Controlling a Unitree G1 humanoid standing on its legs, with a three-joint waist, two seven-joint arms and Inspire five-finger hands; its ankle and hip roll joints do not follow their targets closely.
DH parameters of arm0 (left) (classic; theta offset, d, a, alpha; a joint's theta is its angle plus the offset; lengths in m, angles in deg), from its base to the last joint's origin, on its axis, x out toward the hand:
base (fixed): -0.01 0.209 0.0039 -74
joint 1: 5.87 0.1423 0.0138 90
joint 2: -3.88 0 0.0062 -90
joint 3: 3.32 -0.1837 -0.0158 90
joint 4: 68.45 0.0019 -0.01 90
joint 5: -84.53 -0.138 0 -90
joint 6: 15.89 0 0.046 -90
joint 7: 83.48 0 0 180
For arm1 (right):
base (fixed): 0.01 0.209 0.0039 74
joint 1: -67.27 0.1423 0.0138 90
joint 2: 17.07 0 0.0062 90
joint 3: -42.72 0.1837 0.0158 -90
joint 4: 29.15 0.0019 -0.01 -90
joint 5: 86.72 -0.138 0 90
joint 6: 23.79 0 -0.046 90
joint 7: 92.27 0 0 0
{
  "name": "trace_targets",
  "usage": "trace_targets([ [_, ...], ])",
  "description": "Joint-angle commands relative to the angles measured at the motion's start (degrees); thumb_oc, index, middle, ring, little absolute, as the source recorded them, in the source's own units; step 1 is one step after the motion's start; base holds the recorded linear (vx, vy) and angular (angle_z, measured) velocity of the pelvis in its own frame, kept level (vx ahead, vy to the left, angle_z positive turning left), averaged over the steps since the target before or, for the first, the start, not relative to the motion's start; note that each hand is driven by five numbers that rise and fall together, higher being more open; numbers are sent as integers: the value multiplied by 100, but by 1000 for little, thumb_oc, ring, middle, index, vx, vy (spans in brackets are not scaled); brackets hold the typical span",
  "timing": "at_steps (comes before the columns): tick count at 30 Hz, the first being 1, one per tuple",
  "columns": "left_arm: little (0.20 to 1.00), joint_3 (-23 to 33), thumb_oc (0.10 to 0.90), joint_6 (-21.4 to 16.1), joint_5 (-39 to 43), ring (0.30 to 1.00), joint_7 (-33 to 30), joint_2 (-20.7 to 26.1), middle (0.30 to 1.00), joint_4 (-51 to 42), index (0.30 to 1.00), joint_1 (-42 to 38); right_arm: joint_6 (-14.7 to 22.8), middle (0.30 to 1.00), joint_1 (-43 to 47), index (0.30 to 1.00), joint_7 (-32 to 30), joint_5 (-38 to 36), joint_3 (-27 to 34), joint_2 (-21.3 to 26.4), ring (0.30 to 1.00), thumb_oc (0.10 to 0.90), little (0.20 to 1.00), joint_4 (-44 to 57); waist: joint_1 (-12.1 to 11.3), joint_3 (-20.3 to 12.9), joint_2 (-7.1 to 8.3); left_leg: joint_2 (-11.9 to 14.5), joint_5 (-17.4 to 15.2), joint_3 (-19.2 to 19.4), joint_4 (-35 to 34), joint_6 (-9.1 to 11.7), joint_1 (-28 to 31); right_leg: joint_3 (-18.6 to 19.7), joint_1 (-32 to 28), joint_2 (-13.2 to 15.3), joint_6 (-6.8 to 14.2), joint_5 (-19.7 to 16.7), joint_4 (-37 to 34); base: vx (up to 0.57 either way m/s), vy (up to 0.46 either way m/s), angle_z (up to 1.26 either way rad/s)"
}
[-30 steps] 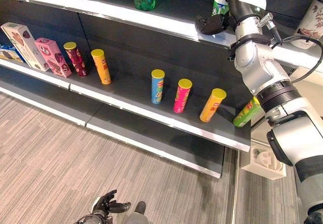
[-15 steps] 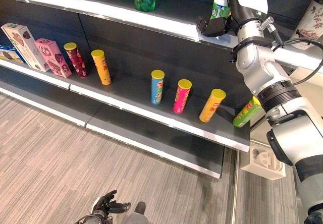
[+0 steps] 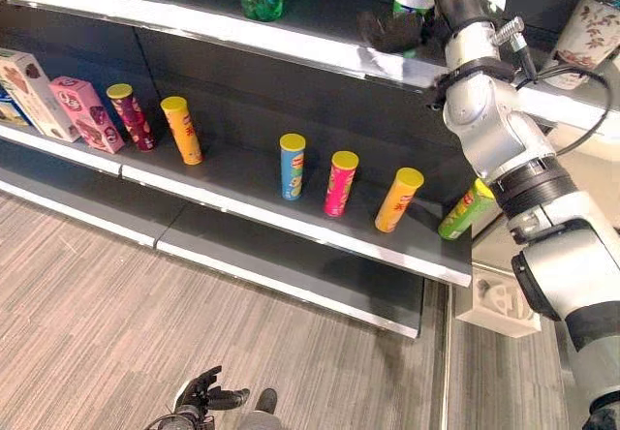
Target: Put the goods on the table back onto the shelves and tidy them up.
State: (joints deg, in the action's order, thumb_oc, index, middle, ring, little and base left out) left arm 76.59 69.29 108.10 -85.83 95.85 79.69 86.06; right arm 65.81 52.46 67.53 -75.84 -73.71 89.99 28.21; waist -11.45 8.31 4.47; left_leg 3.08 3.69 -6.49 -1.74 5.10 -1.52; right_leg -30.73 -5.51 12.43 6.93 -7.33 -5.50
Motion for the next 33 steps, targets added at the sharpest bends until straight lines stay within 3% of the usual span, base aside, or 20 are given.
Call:
trace_targets([
  [1, 900, -167, 800, -230, 137, 900, -59, 175, 900, 84, 900, -251, 1042, 900, 547, 900, -595, -1573, 686, 655, 900, 800, 900, 1104, -95, -145, 108, 10, -347, 365, -313, -59, 248, -45, -454, 417, 576, 158, 79, 15, 42, -5],
  [2, 900, -133, 800, -223, 139, 900, -67, 173, 900, 92, 900, -246, 1186, 900, 362, 900, -585, -1828, 909, 748, 900, 800, 900, 1417, -57, -157, 139, -10, -324, 384, -321, -74, 236, -33, -433, 434, 583, 127, 71, 21, 58, -13],
  [3, 900, -8, 800, -202, 113, 900, -58, 115, 900, 200, 900, -251, 1559, 900, -38, 900, -540, -2234, 1405, 1119, 900, 800, 900, 2166, 83, -190, 192, -3, -347, 464, -325, -80, 257, 55, -385, 428, 597, 111, 64, 8, 49, -18],
  [9, 900, 227, 800, -217, 92, 900, -30, 121, 900, 331, 900, -182, 2103, 900, -844, 900, -181, -3109, 2071, 1586, 900, 800, 900, 3050, 264, -247, 306, 27, -402, 653, -326, -87, 337, 240, -304, 415, 609, 79, 63, 14, 39, -26],
  [10, 900, 351, 800, -212, 96, 900, -11, 100, 900, 367, 900, -143, 2366, 900, -1248, 900, -6, -3536, 2368, 1702, 900, 800, 900, 3447, 417, -262, 318, 36, -438, 769, -326, -95, 400, 354, -259, 405, 623, 56, 60, 9, 28, -36],
  [14, 900, 469, 800, -214, 84, 900, 26, 108, 900, 380, 900, -62, 2611, 900, -1884, 900, 226, -3997, 2838, 1790, 900, 800, 900, 3914, 588, -280, 340, 42, -503, 988, -326, -121, 511, 576, -161, 399, 640, 10, 63, 12, 43, -36],
  [19, 900, 587, 800, -265, -73, 900, 93, 104, 900, 341, 900, -23, 2677, 900, -3004, 900, 422, -4242, 3614, 2264, 900, 800, 900, 4403, 1063, -292, 339, 35, -631, 1520, -326, -198, 772, 1128, 93, 417, 709, -179, 80, 8, 72, -61],
  [21, 900, 557, 800, -289, -152, 900, 100, 79, 900, 320, 900, -22, 2653, 900, -3244, 900, 388, -4226, 3803, 2499, 900, 800, 900, 4402, 1228, -283, 344, 31, -662, 1698, -326, -217, 843, 1335, 195, 409, 736, -251, 84, -5, 45, -71],
  [22, 900, 547, 800, -290, -155, 900, 99, 80, 900, 320, 900, -23, 2659, 900, -3260, 900, 397, -4238, 3819, 2508, 900, 800, 900, 4397, 1195, -284, 344, 32, -668, 1722, -326, -218, 849, 1361, 206, 406, 736, -255, 85, -14, 48, -88],
  [24, 900, 492, 800, -324, -302, 900, 112, 33, 900, 338, 900, -36, 2581, 900, -3573, 900, 333, -4247, 4056, 2890, 900, 800, 900, 4206, 1458, -284, 343, 41, -755, 2005, -326, -236, 998, 1681, 320, 375, 765, -333, 89, -4, 50, -81],
  [27, 900, 473, 800, -340, -339, 900, 96, 9, 900, 332, 900, -101, 2511, 900, -3890, 900, 369, -4352, 4224, 3124, 900, 800, 900, 3972, 1621, -284, 372, 21, -755, 2173, -326, -249, 1056, 1884, 425, 386, 783, -465, 88, -18, 23, -59],
  [30, 900, 424, 800, -342, -390, 900, 92, -36, 900, 368, 900, -194, 2509, 900, -4380, 900, 426, -4570, 4638, 3240, 900, 800, 900, 3756, 1787, -315, 380, 31, -782, 2291, -326, -249, 1116, 1983, 454, 385, 796, -525, 85, 4, 23, -44],
  [31, 900, 512, 800, -250, -451, 900, 345, 49, 900, 529, 900, -376, 2491, 900, -4590, 900, 448, -4571, 4690, 3094, 900, 800, 900, 3692, 1906, -339, 349, 19, -786, 2339, -326, -249, 1149, 2049, 472, 377, 804, -560, 89, 18, 37, -10],
  [32, 900, 514, 800, -343, -340, 900, 147, 35, 900, 535, 900, -449, 2457, 900, -4876, 900, 500, -4649, 4918, 3009, 900, 800, 900, 3670, 1958, -347, 368, 12, -812, 2386, -326, -256, 1179, 2100, 485, 371, 803, -568, 88, 32, 49, -9],
  [33, 900, 533, 800, -223, -795, 900, 305, 6, 900, 699, 900, -340, 2394, 900, -5374, 900, 605, -4764, 5246, 2982, 900, 800, 900, 3498, 2011, -320, 357, 19, -851, 2442, -326, -261, 1242, 2145, 482, 349, 807, -573, 94, 9, 28, -18],
])
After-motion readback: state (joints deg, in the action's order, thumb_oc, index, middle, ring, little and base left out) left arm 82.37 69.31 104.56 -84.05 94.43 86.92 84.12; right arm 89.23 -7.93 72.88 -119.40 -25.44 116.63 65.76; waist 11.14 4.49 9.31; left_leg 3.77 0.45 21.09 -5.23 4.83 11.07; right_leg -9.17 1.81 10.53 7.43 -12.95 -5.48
